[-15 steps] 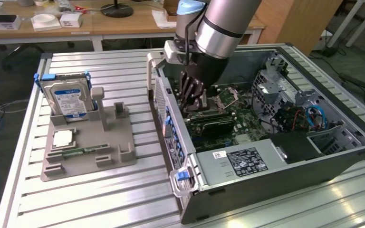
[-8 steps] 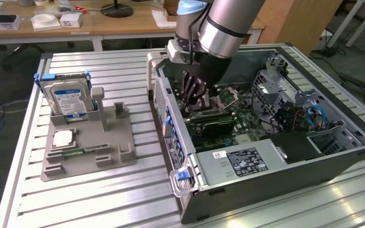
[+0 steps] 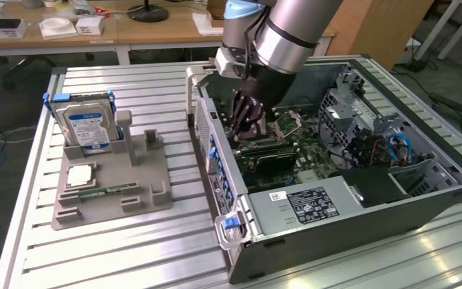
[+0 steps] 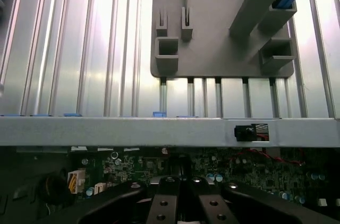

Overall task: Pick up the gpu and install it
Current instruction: 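Press down on the gpu until it lock into place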

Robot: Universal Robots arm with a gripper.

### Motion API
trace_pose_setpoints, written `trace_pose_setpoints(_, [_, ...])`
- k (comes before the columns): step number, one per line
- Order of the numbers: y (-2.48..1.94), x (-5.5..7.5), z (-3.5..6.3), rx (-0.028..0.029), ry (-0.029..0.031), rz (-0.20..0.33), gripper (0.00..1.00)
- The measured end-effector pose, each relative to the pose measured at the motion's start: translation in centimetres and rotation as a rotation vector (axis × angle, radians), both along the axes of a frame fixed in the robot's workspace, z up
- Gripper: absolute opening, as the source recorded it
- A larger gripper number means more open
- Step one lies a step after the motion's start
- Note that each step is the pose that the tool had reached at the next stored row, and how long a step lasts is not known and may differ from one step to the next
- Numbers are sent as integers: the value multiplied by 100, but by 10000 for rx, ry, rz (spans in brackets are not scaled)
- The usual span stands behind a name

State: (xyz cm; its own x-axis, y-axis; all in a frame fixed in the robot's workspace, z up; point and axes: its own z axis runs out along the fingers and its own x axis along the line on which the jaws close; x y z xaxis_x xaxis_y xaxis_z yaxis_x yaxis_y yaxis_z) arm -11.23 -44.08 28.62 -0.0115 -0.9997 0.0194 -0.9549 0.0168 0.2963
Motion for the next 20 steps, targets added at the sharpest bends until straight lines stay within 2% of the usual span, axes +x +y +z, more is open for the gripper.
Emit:
trace_pose_setpoints(6, [0,57,0,-1,169,-1,10])
trace_pose_setpoints(7, [0,74,0,-1,209,-1,10])
trace_pose_setpoints(8, [0,93,0,0,278,-1,10])
trace_pose_setpoints(10, [0,135,0,0,457,1,10])
trace_pose_setpoints(11, [0,154,0,-1,564,-1,10])
trace_pose_setpoints(12, [0,170,0,-1,696,-1,10])
trace_pose_setpoints(14, [-4,186,0,1,1057,0,10])
trace_pose_setpoints(16, [-15,205,0,3,1360,-1,10])
trace_pose_setpoints(17, [-21,217,1,2,1477,-1,10])
trace_pose_setpoints(18, [-27,230,0,3,1567,-1,10])
trace_pose_setpoints(20, [-43,258,0,3,1708,-1,10])
